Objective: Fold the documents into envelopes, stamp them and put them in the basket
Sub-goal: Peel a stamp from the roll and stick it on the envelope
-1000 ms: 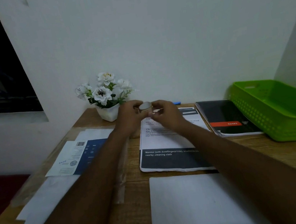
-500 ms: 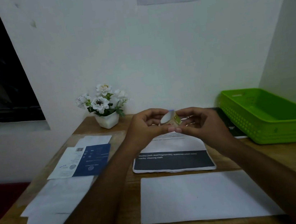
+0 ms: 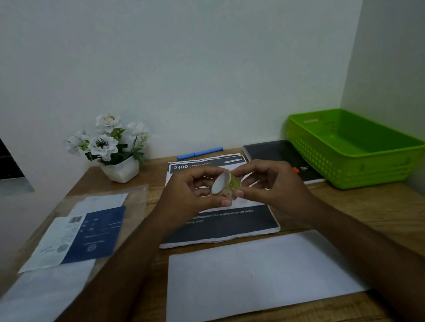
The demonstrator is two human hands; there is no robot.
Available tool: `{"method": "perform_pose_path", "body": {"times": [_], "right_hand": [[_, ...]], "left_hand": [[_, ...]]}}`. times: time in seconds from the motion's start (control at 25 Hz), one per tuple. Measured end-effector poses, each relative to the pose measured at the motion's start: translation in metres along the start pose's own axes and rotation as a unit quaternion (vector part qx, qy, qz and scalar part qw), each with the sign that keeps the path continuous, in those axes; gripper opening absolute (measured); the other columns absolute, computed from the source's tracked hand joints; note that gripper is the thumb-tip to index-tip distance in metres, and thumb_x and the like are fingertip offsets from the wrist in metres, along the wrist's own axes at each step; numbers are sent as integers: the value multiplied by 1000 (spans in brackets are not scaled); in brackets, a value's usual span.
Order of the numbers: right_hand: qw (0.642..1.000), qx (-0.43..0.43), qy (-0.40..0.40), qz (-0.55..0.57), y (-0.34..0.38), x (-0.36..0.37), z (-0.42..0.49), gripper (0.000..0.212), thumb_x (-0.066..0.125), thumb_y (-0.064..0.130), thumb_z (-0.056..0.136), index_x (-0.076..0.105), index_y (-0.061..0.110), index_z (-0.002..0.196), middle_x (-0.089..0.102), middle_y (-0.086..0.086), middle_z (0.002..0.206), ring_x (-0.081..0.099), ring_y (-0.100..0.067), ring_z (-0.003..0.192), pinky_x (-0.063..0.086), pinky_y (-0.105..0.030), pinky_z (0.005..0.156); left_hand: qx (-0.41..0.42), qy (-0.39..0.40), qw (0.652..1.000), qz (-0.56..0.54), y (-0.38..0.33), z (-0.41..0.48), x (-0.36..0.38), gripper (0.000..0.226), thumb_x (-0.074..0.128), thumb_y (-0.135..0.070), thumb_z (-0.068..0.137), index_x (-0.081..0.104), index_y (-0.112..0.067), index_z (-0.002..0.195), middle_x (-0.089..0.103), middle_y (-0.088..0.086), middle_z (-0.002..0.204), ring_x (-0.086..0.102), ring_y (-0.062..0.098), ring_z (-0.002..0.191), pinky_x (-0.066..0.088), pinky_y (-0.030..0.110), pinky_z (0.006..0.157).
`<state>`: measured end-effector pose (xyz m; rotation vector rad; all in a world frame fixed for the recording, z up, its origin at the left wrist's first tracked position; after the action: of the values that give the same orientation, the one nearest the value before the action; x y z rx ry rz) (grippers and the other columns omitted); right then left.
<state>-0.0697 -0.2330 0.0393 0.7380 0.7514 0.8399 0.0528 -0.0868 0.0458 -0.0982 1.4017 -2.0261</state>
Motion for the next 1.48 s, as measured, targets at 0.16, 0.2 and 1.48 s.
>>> {"method": "perform_pose_path", "body": {"times": [0.16, 0.2, 1.48], "right_hand": [[1000, -6, -3, 0, -2, 0, 0, 30, 82, 17, 73, 74, 30, 99, 74, 7, 94, 70, -11, 74, 55, -23, 62], [1000, -5, -6, 2, -2, 0, 0, 30, 82, 16, 74, 74, 28, 99, 74, 7, 94, 70, -11, 74, 55, -23, 61], [996, 6, -85, 34, -2, -4, -2, 15, 70, 6, 85, 72, 21, 86, 75, 6, 76, 67, -11, 62, 52, -19, 53]], "left_hand": [[-1, -3, 1000, 9, 2, 1, 0, 55, 83, -25, 54, 65, -23, 106, 69, -4, 108, 66, 13, 99, 56, 26, 80], [0, -1, 1000, 10, 2, 1, 0, 55, 83, -25, 54, 65, -23, 106, 69, -4, 108, 66, 13, 99, 56, 26, 81], [-42, -59, 996, 49, 17, 2, -12, 51, 85, -9, 61, 66, -21, 107, 70, -7, 102, 66, 2, 83, 51, 14, 72]]}}
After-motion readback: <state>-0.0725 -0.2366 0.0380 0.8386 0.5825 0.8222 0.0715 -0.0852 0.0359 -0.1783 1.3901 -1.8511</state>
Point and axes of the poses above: each hand's wrist, its own z-axis towards the middle knuckle, its own x-axis out of the palm, y = z × x, the point moved 3 cm from there along z, towards the middle knuckle
